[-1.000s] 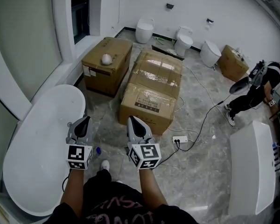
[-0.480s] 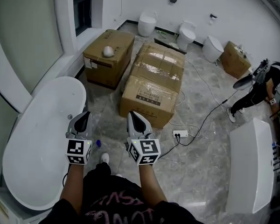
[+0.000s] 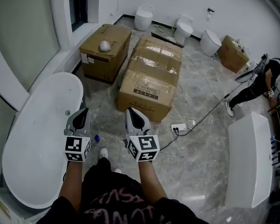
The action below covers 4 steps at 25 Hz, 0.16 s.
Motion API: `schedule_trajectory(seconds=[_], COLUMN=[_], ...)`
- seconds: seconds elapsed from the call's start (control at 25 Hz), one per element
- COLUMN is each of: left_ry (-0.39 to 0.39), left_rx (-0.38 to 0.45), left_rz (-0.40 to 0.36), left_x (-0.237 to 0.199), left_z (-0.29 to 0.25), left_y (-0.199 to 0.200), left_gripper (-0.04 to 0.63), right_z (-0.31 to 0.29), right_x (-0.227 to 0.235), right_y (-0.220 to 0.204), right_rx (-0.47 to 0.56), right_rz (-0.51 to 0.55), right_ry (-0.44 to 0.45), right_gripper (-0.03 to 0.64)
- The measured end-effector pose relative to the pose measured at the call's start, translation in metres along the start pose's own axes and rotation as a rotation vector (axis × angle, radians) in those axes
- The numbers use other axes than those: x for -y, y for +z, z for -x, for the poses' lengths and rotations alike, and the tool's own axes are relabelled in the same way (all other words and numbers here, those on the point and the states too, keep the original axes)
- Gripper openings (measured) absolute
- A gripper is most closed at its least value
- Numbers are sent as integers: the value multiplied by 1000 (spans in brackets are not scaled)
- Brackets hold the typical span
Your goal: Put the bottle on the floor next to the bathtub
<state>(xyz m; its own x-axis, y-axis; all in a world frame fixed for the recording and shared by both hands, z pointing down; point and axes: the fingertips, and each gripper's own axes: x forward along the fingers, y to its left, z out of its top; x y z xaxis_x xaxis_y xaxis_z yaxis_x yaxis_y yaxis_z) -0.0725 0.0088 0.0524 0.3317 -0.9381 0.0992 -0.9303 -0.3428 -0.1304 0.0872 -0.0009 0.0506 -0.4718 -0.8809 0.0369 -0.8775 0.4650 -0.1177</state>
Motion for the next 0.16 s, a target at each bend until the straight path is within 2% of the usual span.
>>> schedule_trajectory(seconds=[0.16], left_ry=[-29], left_rx=[0], left_rz=[-16], left_x=[10], left_z=[-5], left_y=[0], left_gripper=[0], right_z=[1], right_x=[5], right_y=[2], right_rx=[4], right_rz=[-1], right_ry=[-11], right_gripper=[18])
